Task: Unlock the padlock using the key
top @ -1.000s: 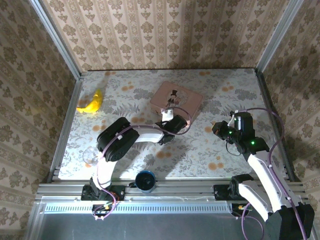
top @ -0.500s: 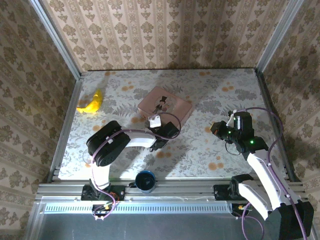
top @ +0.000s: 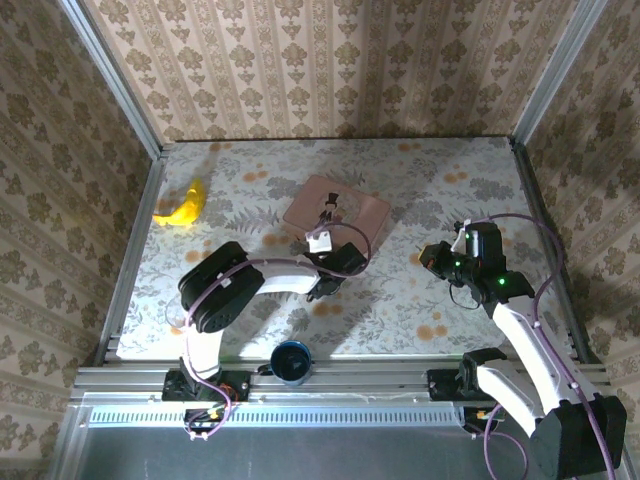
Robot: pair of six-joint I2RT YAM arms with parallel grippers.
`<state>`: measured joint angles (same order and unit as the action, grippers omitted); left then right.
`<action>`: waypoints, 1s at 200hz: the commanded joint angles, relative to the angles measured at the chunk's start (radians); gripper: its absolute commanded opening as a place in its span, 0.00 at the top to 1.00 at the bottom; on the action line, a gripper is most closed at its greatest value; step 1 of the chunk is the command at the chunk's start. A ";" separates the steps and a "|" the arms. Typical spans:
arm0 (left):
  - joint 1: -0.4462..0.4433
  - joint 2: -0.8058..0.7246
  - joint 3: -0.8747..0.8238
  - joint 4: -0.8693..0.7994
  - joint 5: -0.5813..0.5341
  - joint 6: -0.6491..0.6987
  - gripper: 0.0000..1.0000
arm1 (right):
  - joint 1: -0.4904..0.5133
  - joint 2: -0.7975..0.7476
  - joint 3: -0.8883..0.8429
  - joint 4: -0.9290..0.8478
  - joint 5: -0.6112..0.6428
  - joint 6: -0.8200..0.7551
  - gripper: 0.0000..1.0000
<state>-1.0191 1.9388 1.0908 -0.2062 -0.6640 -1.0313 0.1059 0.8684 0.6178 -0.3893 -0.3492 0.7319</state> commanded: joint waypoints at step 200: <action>0.011 0.115 0.181 0.197 0.330 0.290 0.38 | 0.006 -0.020 0.012 -0.023 0.039 -0.031 1.00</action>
<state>-1.0065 2.0487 1.2598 -0.0540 -0.3962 -0.7727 0.1059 0.8566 0.6178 -0.3920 -0.3367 0.7101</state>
